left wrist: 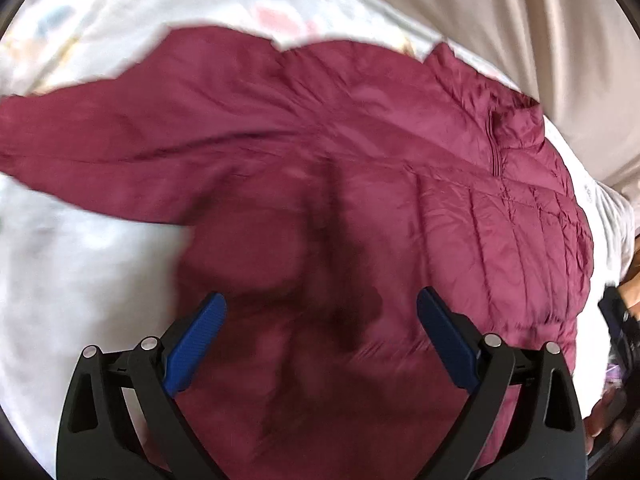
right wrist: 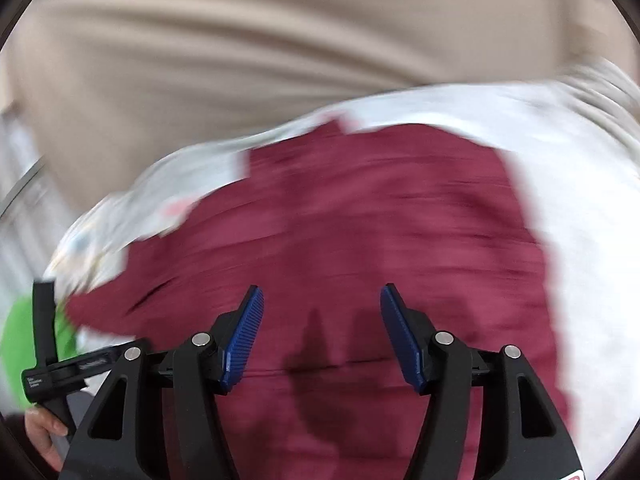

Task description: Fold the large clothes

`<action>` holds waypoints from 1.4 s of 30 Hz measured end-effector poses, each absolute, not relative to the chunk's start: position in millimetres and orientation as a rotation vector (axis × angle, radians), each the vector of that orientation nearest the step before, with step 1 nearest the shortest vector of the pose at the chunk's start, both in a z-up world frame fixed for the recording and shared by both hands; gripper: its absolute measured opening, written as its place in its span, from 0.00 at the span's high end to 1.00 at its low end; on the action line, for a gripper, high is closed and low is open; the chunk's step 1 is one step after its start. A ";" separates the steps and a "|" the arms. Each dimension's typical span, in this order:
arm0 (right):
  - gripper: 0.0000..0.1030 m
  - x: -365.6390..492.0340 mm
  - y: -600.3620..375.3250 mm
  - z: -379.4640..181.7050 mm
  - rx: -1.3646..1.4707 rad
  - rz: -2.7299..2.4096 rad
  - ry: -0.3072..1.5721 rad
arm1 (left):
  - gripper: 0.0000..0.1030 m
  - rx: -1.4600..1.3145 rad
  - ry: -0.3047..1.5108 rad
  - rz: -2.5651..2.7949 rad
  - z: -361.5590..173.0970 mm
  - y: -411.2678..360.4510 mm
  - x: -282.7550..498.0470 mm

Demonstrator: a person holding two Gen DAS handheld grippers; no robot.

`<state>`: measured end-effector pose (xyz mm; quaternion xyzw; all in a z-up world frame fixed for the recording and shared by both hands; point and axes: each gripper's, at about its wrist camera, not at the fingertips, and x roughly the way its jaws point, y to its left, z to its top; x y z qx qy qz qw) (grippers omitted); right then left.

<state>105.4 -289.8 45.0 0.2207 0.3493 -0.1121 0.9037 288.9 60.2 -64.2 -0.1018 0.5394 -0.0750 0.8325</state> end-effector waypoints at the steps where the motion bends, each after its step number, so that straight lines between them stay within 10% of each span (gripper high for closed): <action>1: 0.41 102.4 -303.5 42.4 0.472 -0.281 0.730 | 0.09 -0.248 1.171 -0.193 -76.3 50.3 299.7; 4: 0.41 102.3 -339.7 27.4 0.489 -0.398 0.738 | 0.18 -0.218 1.174 -0.145 -90.4 32.7 312.0; 6: 0.41 109.4 -358.2 15.3 0.504 -0.424 0.750 | 0.42 -0.183 1.127 -0.138 -81.4 23.7 316.0; 8: 0.41 116.9 -366.8 5.1 0.518 -0.438 0.762 | 0.91 -0.193 1.102 -0.205 -71.2 19.7 321.8; 10: 0.53 122.5 -370.2 -1.3 0.526 -0.420 0.773 | 0.97 -0.219 1.052 -0.273 -52.7 17.7 330.2; 11: 0.78 128.6 -370.6 -4.3 0.526 -0.406 0.785 | 0.97 -0.212 1.015 -0.287 -41.5 15.8 334.2; 13: 0.96 141.4 -373.9 -4.9 0.543 -0.362 0.782 | 0.98 -0.189 0.945 -0.298 -17.5 12.6 343.9; 18: 0.97 133.4 -372.6 37.3 0.564 -0.311 0.522 | 0.97 -0.121 0.832 -0.262 6.8 8.1 367.0; 22: 0.97 173.5 -375.7 -27.6 0.448 -0.426 0.873 | 0.97 -0.056 0.999 -0.188 -67.0 -2.8 392.2; 27: 0.88 141.3 -345.1 33.8 0.455 -0.420 0.603 | 0.95 0.009 0.977 -0.153 -89.1 -14.6 387.0; 32: 0.97 192.1 -313.6 -14.6 0.207 -0.332 0.879 | 0.92 0.021 0.978 -0.133 -89.8 -21.1 386.7; 36: 1.00 164.4 -344.2 -12.7 0.347 -0.457 0.855 | 0.83 -0.069 0.961 -0.117 -64.1 11.5 367.7; 42: 0.86 103.2 -305.7 33.4 0.339 -0.426 0.782 | 0.45 -0.259 0.894 0.080 -35.8 128.0 323.3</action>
